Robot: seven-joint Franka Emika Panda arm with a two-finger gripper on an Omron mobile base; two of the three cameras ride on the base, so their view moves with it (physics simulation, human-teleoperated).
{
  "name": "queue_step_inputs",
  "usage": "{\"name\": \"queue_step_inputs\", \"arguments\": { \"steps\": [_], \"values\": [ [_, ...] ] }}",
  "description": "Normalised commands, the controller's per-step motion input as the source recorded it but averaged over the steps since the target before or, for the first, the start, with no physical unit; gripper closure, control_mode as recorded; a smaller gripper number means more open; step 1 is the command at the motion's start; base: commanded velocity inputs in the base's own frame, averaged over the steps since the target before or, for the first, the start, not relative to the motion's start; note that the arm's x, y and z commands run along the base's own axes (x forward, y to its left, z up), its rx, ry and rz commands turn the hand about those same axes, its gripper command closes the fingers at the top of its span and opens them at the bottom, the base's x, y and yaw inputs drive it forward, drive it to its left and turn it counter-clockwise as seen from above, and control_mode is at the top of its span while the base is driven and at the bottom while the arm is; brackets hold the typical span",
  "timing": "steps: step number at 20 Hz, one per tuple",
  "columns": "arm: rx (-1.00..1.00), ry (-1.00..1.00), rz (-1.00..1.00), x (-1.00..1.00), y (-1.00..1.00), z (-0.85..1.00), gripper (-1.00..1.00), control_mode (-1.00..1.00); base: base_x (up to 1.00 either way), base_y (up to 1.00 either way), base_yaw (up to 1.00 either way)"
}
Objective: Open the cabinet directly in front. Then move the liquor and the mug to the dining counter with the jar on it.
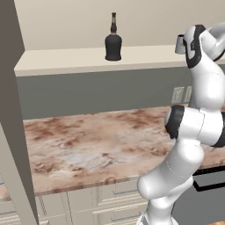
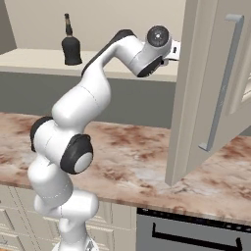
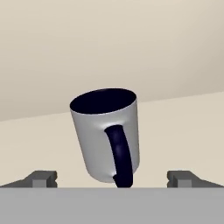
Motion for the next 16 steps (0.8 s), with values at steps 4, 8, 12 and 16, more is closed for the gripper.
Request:
{"name": "queue_step_inputs", "arguments": {
  "steps": [4,8,12,16],
  "values": [
    [-0.04,0.00,0.00,0.06,0.00,-0.25,-1.00,-1.00,0.00,0.00,0.00],
    [0.00,0.00,0.00,0.04,0.00,0.00,-1.00,-1.00,0.00,0.00,0.00],
    [0.00,0.00,0.00,0.26,-0.17,-0.03,-1.00,-1.00,0.00,0.00,0.00],
    [0.00,0.00,0.00,0.31,-0.14,-0.01,-1.00,-1.00,0.00,0.00,0.00]
  ]
}}
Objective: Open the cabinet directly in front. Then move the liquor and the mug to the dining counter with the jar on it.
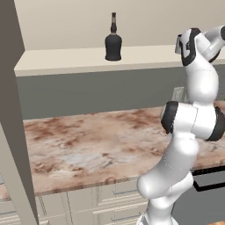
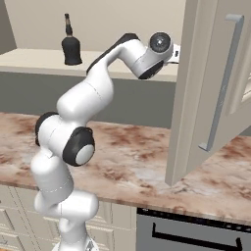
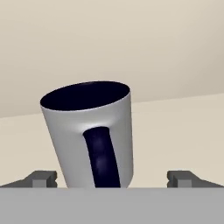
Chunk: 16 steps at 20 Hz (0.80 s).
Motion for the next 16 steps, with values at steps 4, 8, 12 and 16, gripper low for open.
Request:
{"name": "queue_step_inputs", "arguments": {
  "steps": [4,8,12,16],
  "values": [
    [0.00,0.00,0.01,0.27,0.00,0.00,-1.00,-1.00,0.00,0.00,0.00],
    [0.00,0.00,0.00,0.23,0.00,0.00,1.00,-1.00,0.00,0.00,0.00],
    [0.00,0.00,0.00,0.16,0.00,-0.01,1.00,-1.00,0.00,0.00,0.00],
    [0.00,0.00,0.00,0.00,0.00,0.00,1.00,-1.00,0.00,0.00,0.00]
  ]
}}
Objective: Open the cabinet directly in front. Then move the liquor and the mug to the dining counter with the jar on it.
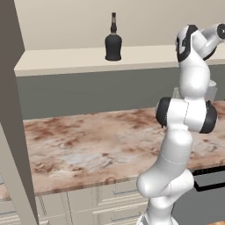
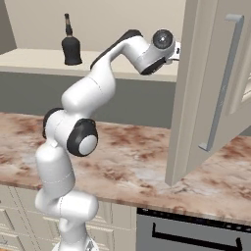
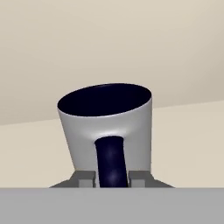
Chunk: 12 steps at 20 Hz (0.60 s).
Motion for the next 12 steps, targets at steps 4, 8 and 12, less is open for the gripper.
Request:
{"name": "queue_step_inputs", "arguments": {
  "steps": [4,8,12],
  "values": [
    [0.01,-0.08,0.00,-0.05,0.00,0.14,1.00,-1.00,0.00,0.00,0.00],
    [0.00,-0.31,0.00,-0.34,0.00,0.10,1.00,-1.00,0.00,0.00,0.00],
    [0.00,-0.05,0.00,-0.01,0.00,0.01,1.00,-1.00,0.00,0.00,0.00]
  ]
}}
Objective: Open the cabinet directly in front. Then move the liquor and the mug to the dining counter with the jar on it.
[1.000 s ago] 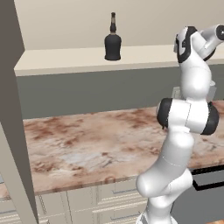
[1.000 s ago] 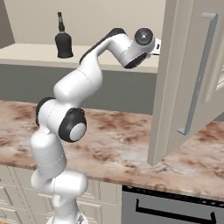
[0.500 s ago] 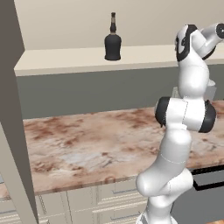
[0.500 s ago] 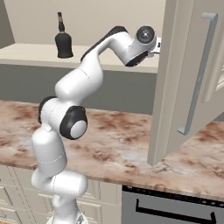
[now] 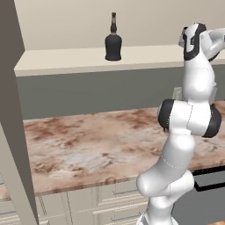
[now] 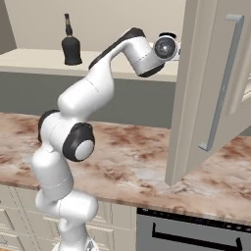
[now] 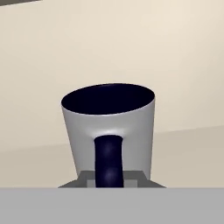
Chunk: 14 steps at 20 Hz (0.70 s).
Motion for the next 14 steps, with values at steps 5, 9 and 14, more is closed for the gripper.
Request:
{"name": "queue_step_inputs", "arguments": {
  "steps": [5,9,14],
  "values": [
    [-0.03,0.01,0.18,-0.75,0.22,0.00,1.00,-1.00,0.00,0.00,0.00],
    [-0.11,0.00,0.44,-1.00,0.69,-0.05,1.00,-1.00,0.00,0.00,0.00],
    [-0.18,0.05,0.52,-1.00,0.89,-0.55,1.00,-1.00,0.00,0.00,0.00]
  ]
}}
